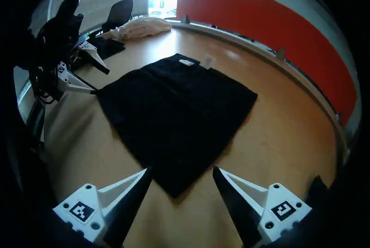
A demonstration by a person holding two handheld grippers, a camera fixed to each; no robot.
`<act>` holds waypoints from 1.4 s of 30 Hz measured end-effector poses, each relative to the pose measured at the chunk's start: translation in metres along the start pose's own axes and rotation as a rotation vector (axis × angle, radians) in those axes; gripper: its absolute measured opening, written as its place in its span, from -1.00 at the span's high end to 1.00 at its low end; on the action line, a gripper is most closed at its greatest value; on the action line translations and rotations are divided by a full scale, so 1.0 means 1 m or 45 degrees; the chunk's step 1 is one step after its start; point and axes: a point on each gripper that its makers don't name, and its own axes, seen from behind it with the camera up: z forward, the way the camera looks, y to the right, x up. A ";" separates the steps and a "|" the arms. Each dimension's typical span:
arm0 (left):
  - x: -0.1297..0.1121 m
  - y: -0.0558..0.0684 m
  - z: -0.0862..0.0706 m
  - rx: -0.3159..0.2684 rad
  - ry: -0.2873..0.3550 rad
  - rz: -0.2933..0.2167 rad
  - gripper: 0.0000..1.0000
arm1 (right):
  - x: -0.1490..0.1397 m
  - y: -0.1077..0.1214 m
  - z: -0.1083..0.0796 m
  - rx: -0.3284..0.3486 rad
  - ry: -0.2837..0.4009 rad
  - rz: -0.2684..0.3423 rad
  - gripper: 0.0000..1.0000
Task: Fold towel
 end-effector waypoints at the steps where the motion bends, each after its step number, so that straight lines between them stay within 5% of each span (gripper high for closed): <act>1: -0.002 0.001 0.001 -0.007 -0.007 0.003 -0.86 | -0.002 0.000 0.001 0.003 -0.008 -0.002 -1.00; 28: -0.016 0.012 0.012 -0.059 -0.076 0.044 -0.86 | -0.014 0.000 0.009 0.050 -0.058 -0.008 -1.00; 42: -0.016 0.013 0.012 -0.054 -0.087 0.026 -0.87 | -0.016 -0.006 0.010 0.078 -0.060 0.002 -0.62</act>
